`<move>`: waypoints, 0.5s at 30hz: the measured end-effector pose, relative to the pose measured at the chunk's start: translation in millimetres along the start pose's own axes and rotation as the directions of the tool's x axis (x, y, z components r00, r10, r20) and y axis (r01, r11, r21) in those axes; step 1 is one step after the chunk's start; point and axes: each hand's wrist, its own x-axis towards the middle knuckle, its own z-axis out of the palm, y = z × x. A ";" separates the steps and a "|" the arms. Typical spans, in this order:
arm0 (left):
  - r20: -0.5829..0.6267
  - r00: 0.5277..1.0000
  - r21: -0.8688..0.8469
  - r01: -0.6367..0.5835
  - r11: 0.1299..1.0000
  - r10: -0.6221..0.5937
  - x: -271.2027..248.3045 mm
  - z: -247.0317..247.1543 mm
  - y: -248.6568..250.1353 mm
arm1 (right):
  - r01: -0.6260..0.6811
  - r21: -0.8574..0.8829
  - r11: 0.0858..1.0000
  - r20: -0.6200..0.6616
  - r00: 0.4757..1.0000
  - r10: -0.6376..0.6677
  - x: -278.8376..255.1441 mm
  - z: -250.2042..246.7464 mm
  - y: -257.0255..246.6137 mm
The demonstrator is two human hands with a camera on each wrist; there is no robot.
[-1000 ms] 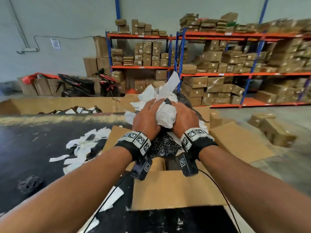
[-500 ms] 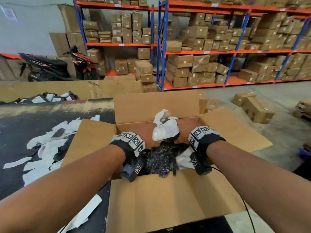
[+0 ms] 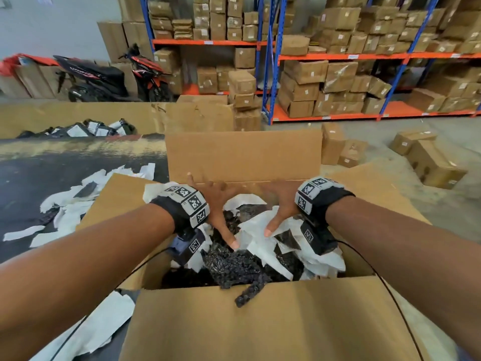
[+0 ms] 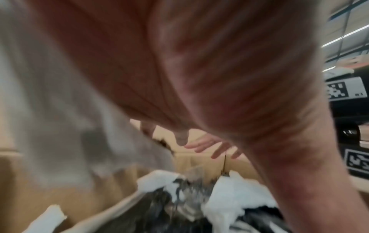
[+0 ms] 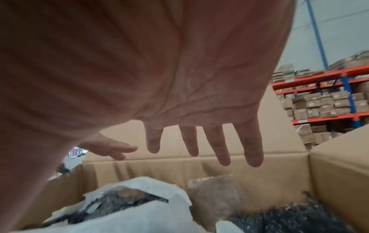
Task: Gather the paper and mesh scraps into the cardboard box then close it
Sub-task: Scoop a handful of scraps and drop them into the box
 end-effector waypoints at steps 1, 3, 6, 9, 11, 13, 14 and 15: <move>0.049 0.998 -0.052 -0.025 0.998 0.028 6.2 4.7 4.1 | 0.028 0.006 1.000 0.023 0.999 -0.028 9.1 5.5 7.7; 0.135 0.990 -0.108 -0.019 0.994 0.033 23.4 21.3 7.9 | -0.036 -0.030 0.999 0.093 0.995 0.039 24.1 19.3 19.2; 0.275 0.959 -0.114 0.104 0.988 -0.070 52.8 63.1 0.8 | -0.120 -0.131 0.984 0.261 0.953 0.151 44.5 48.9 34.2; 0.336 0.937 -0.213 0.170 0.962 -0.091 75.7 97.9 -11.6 | -0.222 -0.251 0.942 0.290 0.911 0.292 72.0 100.2 71.3; 0.335 0.940 -0.275 0.155 0.949 -0.056 75.5 105.0 -21.6 | -0.245 -0.208 0.947 0.202 0.936 0.287 76.3 133.4 87.0; 0.356 0.933 -0.233 0.138 0.963 -0.048 82.1 101.6 -31.0 | -0.315 -0.210 0.926 0.160 0.923 0.350 70.9 136.9 93.2; 0.357 0.932 -0.174 0.129 0.976 -0.060 80.9 95.8 -32.4 | -0.331 -0.205 0.921 0.142 0.921 0.363 66.8 127.2 91.0; 0.331 0.940 -0.122 0.128 0.984 -0.081 79.3 90.9 -33.9 | -0.292 -0.216 0.931 0.156 0.932 0.329 59.5 114.0 86.3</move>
